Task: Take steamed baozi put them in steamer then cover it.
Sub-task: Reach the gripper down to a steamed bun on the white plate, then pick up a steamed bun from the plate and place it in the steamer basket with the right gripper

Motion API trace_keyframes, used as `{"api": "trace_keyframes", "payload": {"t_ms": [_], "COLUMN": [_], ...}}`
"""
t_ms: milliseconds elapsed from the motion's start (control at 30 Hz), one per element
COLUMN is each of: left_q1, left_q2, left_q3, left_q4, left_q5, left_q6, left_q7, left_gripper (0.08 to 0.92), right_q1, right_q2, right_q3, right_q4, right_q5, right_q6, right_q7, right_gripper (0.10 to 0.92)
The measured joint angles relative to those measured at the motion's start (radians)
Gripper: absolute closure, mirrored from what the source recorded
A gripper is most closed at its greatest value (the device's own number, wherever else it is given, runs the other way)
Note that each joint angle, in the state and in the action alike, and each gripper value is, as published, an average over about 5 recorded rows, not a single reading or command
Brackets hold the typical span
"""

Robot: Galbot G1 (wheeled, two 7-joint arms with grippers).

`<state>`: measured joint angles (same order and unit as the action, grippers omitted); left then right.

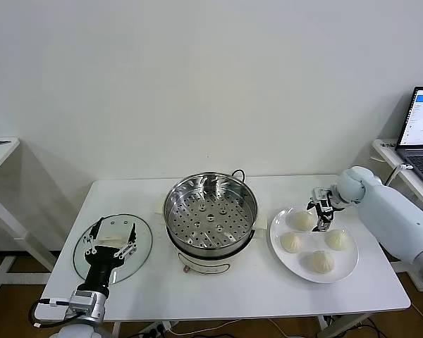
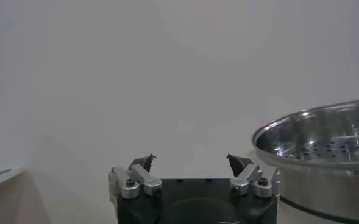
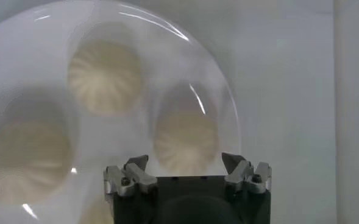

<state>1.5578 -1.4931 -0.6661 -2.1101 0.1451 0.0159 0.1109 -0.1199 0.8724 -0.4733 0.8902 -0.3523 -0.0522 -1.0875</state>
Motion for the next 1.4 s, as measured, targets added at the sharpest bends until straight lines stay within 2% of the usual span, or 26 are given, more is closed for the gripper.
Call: {"api": "trace_keyframes", "payload": {"t_ms": [267,533,800,1133,1400], "left_q1": [0.0,-0.001,0.001,0.009,0.019], "left_q2": [-0.001,-0.001,-0.004,-0.002,0.007], "left_q3": [-0.001,-0.001,0.0,0.006,-0.001], "left_q4": [0.001,0.002,0.004,-0.009,-0.018], "left_q5": [0.004,0.005,0.01,0.02,0.023], "left_q6": [-0.004,-0.006,-0.009,-0.009,-0.008], "left_q7": [0.0,0.0,0.0,-0.002,-0.003], "left_gripper": [0.177,0.177,0.177,0.177,0.177], "right_q1": [0.001,0.0,0.008,0.14,0.412], "right_q2": [0.027,0.037,0.011,-0.138,-0.219], "right_q3": [0.004,0.006,-0.011,-0.146,-0.37], "right_q4": [-0.025,-0.029,0.003,0.194,0.421], "right_q5": [-0.018,-0.025,-0.004,0.117,0.198], "right_q6": [0.003,0.006,0.009,0.049,0.186], "right_q7": [0.01,0.017,0.01,-0.024,-0.066], "right_gripper": [0.211,0.375,0.389,0.388,0.381]}}
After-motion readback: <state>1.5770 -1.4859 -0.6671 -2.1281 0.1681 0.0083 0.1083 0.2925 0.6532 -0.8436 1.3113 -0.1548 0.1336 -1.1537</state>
